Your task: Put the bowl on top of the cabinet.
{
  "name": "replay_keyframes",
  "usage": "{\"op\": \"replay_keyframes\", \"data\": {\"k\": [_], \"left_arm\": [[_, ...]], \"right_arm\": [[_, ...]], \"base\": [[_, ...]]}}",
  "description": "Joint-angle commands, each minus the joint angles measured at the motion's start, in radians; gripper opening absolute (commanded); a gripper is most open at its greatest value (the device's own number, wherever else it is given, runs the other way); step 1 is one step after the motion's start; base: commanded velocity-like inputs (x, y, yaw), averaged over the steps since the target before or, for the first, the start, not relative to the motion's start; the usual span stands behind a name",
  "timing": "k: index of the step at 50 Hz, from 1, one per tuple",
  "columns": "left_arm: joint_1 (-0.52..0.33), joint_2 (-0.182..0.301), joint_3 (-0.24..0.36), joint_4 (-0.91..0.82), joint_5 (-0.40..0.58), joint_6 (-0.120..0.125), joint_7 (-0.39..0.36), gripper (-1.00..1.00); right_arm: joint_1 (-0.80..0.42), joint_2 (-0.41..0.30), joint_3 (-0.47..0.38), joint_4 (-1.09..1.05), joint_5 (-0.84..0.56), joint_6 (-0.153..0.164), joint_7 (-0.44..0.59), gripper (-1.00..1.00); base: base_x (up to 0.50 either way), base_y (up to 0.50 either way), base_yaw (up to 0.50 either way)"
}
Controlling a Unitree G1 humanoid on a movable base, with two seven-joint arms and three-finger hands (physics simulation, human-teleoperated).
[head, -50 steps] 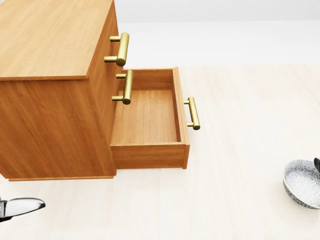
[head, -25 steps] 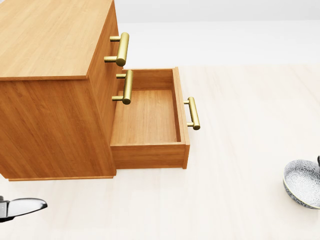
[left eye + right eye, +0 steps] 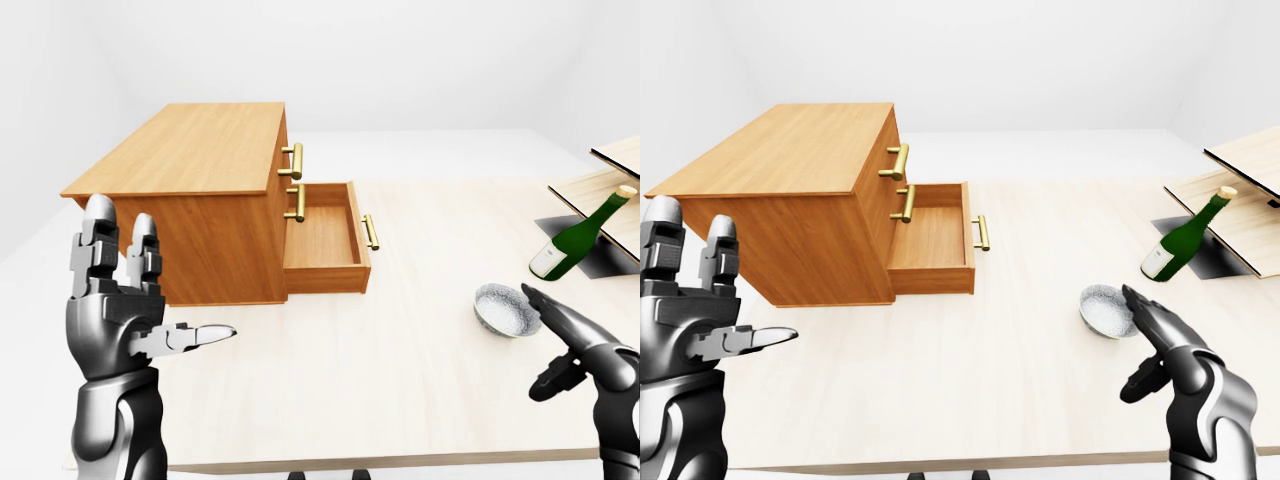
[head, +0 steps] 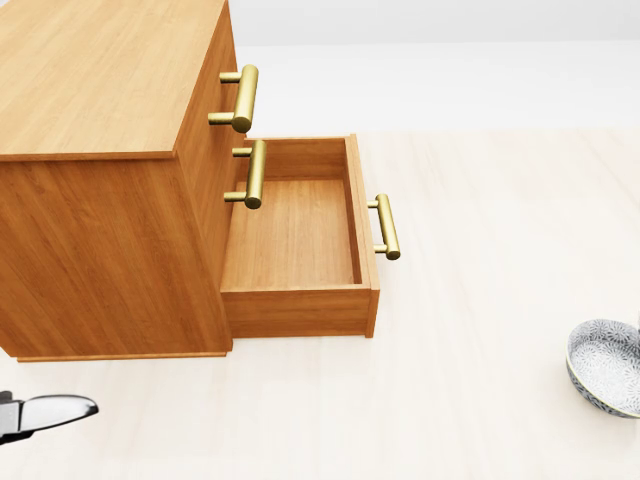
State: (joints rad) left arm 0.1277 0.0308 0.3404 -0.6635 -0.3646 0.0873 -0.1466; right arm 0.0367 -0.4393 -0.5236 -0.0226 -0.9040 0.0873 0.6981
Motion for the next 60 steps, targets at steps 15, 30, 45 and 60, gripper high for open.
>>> {"op": "replay_keyframes", "data": {"k": [15,30,45,60], "left_arm": [[-0.003,0.002,-0.003,0.005,0.001,0.000,0.003,1.00],[-0.004,0.003,-0.001,0.004,-0.002,0.000,0.004,1.00],[-0.015,0.009,0.002,0.017,-0.004,0.000,0.010,1.00],[-0.021,0.012,-0.009,0.041,0.004,0.000,0.014,1.00]], "right_arm": [[-0.051,-0.018,0.047,-0.028,-0.085,0.000,0.000,1.00],[-0.071,-0.038,0.035,0.020,-0.093,0.000,0.000,1.00],[-0.209,-0.150,0.104,0.275,0.061,0.000,0.000,1.00],[-0.201,-0.145,0.155,0.264,0.063,0.000,0.000,1.00]], "base": [[0.00,0.00,0.00],[0.00,0.00,0.00],[0.00,0.00,0.00],[0.00,0.00,0.00]]}}
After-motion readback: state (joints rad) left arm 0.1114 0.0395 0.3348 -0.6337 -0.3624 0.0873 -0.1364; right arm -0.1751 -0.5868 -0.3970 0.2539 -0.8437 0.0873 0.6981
